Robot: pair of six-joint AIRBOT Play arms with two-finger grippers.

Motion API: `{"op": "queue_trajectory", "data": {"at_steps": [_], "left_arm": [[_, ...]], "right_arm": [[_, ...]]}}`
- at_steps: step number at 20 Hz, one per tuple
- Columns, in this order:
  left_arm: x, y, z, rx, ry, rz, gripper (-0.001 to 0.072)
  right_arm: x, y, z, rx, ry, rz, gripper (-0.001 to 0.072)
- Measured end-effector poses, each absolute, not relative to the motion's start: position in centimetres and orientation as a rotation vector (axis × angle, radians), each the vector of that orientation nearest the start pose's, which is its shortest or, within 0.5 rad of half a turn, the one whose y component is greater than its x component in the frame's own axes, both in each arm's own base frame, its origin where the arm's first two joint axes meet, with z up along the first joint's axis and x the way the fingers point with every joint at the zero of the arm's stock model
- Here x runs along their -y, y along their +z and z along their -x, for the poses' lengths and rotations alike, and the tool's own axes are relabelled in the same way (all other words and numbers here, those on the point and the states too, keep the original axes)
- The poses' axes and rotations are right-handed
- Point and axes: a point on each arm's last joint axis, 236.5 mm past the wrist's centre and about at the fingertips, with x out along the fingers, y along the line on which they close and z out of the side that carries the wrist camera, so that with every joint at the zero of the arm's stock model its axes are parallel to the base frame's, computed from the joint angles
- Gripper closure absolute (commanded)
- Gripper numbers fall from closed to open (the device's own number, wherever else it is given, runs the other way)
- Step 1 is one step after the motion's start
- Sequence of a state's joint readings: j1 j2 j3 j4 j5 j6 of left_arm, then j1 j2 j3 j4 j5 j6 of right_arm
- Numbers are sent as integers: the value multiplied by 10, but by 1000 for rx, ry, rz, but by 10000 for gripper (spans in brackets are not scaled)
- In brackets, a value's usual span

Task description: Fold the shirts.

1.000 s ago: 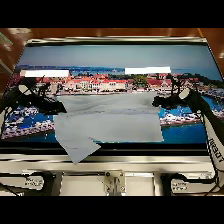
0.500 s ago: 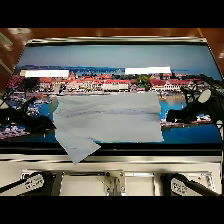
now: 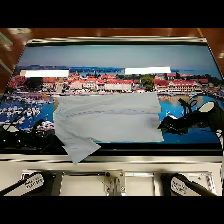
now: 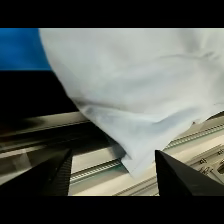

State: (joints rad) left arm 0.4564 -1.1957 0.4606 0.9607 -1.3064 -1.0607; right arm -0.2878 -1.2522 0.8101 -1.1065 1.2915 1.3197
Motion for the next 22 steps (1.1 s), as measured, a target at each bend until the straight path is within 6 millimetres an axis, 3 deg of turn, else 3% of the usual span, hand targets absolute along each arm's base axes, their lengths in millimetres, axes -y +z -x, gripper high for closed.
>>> {"op": "queue_trajectory", "data": {"at_steps": [3,5,6,8,9,10,15,22], "left_arm": [[70,-114,-182,-1660,-379,755,149],[81,-121,-190,-1643,-384,766,549],[84,-124,-197,-1624,-377,770,670],[94,-124,-201,-1613,-398,790,671],[98,-123,-202,-1610,-413,797,671],[102,-121,-202,-1610,-430,800,671],[116,-106,-195,-1619,-528,816,671],[119,-93,-196,-1577,-575,783,671]], "right_arm": [[-27,-67,-276,-1550,195,-545,108],[-28,-67,-277,-1545,192,-557,108],[-28,-67,-278,-1543,189,-562,108],[-28,-67,-279,-1541,181,-572,103],[-28,-66,-278,-1544,179,-575,46],[-28,-67,-275,-1556,180,-570,35],[-14,-76,-249,-1661,154,-481,36],[-20,-102,-237,-1660,84,-562,37]]}}
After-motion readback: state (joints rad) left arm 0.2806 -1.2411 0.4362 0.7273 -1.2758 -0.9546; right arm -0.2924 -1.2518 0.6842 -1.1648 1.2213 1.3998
